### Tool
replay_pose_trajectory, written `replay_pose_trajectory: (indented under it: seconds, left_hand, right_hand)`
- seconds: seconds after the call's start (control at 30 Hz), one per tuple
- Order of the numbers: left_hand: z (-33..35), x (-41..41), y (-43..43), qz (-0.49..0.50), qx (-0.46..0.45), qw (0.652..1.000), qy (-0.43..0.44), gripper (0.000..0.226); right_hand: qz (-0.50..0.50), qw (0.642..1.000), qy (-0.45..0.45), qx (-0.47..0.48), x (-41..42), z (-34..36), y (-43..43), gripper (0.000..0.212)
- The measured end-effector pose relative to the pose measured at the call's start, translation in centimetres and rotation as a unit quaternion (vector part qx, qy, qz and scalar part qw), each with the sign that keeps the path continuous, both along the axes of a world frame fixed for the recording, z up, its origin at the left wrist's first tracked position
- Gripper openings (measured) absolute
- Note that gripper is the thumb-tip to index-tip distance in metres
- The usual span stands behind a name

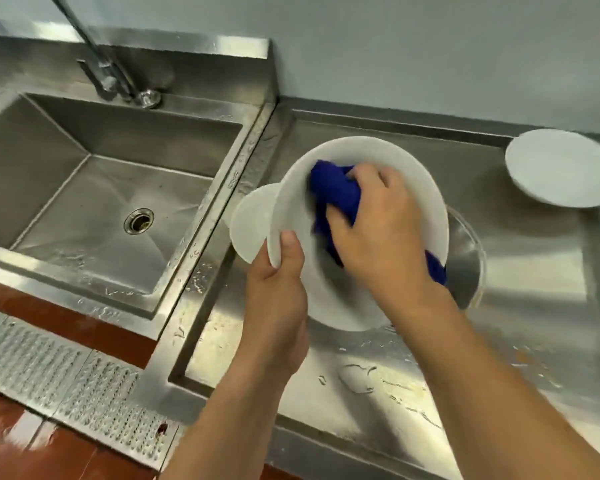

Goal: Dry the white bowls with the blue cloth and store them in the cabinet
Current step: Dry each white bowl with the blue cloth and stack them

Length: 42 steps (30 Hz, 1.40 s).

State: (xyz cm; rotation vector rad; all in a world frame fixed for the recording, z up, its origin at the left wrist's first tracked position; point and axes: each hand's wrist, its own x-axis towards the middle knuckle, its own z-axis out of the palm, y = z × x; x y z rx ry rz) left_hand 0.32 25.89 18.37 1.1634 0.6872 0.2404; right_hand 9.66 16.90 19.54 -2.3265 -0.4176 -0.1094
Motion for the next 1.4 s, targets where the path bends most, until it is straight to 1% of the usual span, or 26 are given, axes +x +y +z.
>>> replay_pose_trajectory:
  seconds: [0.07,0.1,0.17,0.23,0.27,0.33,0.37,0.43,0.5,0.53,0.6,0.67,0.7,0.77,0.83,0.9,0.97,1.0,1.07,1.13,1.17,1.2,1.23,1.3,1.37,1.4]
  left_hand:
    - [0.6,1.6,-1.4,0.006,-0.013,1.0,-0.002,0.03]
    - [0.8,2.0,-1.4,0.013,-0.01,1.0,-0.005,0.031]
    - [1.2,2.8,-1.5,0.023,0.012,1.0,-0.015,0.03]
    - [1.2,3.0,-2.6,0.007,0.039,0.999,-0.013,0.028]
    - [1.1,3.2,-3.6,-0.004,0.043,0.999,-0.009,0.027]
    - [0.8,3.2,-5.6,-0.025,0.029,0.999,-0.006,0.024]
    - [0.8,3.4,-6.7,-0.038,0.022,0.999,-0.006,0.024]
    - [1.1,4.2,-8.0,-0.053,0.02,0.998,-0.012,0.028]
    - [1.6,4.9,-8.2,-0.037,0.02,0.999,-0.025,0.03]
    - [1.8,5.2,-8.0,-0.026,0.023,0.999,-0.034,0.03]
    - [2.1,5.5,-7.4,-0.014,0.044,0.997,-0.058,0.031]
    - [2.0,5.2,-7.5,-0.027,0.064,0.996,-0.062,0.028]
    - [1.8,4.9,-8.0,-0.03,0.067,0.996,-0.059,0.026]
    - [1.1,4.4,-9.4,-0.047,0.063,0.996,-0.043,0.025]
    - [1.0,4.4,-10.9,-0.073,0.061,0.995,-0.033,0.026]
    - [1.0,4.8,-11.2,-0.062,0.063,0.995,-0.034,0.028]
    - [0.9,5.3,-10.1,-0.042,0.081,0.995,-0.043,0.03]
    - [0.9,5.4,-9.4,-0.035,0.092,0.994,-0.045,0.032]
    - [0.5,5.0,-8.2,-0.02,0.11,0.993,-0.04,0.033]
    - [0.1,4.4,-7.5,-0.019,0.115,0.993,-0.034,0.028]
    - [0.0,4.1,-7.2,-0.02,0.114,0.993,-0.032,0.027]
    - [-0.2,3.8,-6.6,-0.012,0.113,0.993,-0.03,0.025]
    - [-0.3,3.7,-6.0,0.0,0.117,0.993,-0.024,0.023]
    - [-0.3,3.4,-4.2,0.033,0.123,0.992,-0.015,0.021]
    - [-0.4,3.1,-1.9,0.065,0.117,0.991,-0.003,0.021]
    - [-0.5,2.9,-0.7,0.081,0.116,0.99,0.008,0.022]
  right_hand:
    - [0.076,0.994,0.06,0.041,-0.8,0.0,-0.6,0.018]
    - [0.117,0.988,0.093,0.03,-1.2,-0.1,-1.4,0.015]
    - [0.141,0.98,0.129,-0.062,-1.1,-0.3,-4.6,0.021]
    - [0.067,0.98,0.119,-0.143,0.0,-0.5,-8.6,0.02]
    - [0.002,0.985,0.093,-0.146,0.9,-0.3,-10.3,0.02]
    - [-0.093,0.99,0.019,-0.101,2.5,0.1,-11.2,0.024]
    - [-0.102,0.993,-0.012,-0.061,3.0,0.4,-10.6,0.025]
    - [-0.052,0.998,-0.015,0.031,2.9,1.1,-8.6,0.024]
    - [0.046,0.995,0.033,0.081,1.6,1.6,-7.9,0.02]
    - [0.089,0.992,0.055,0.064,0.8,1.6,-8.5,0.021]
    - [0.118,0.989,0.07,-0.053,0.1,1.3,-11.3,0.027]
    - [0.063,0.985,0.058,-0.148,0.7,0.9,-14.3,0.024]
    - [0.006,0.987,0.038,-0.154,1.4,0.8,-15.3,0.023]
    - [-0.105,0.989,-0.009,-0.109,3.0,1.0,-15.2,0.025]
    - [-0.134,0.99,-0.045,-0.021,3.7,1.4,-12.9,0.027]
    - [-0.085,0.994,-0.046,0.047,2.9,1.2,-10.6,0.026]
    - [0.019,0.996,0.003,0.082,1.4,0.5,-9.9,0.021]
    - [0.074,0.994,0.032,0.069,0.8,0.2,-10.2,0.021]
    - [0.145,0.986,0.084,-0.027,0.4,-0.3,-11.5,0.026]
    - [0.145,0.976,0.103,-0.123,0.7,-0.6,-13.3,0.025]
    - [0.119,0.98,0.086,-0.136,1.0,-0.5,-14.0,0.023]
    - [0.083,0.988,0.05,-0.12,1.4,-0.3,-14.2,0.019]
    - [0.035,0.996,0.011,-0.077,1.8,0.0,-14.3,0.015]
    - [-0.037,0.998,-0.031,0.051,2.3,1.1,-13.1,0.011]
    - [-0.061,0.986,-0.027,0.154,2.6,2.0,-11.5,0.01]
    - [-0.058,0.982,-0.011,0.179,2.9,2.1,-10.5,0.014]
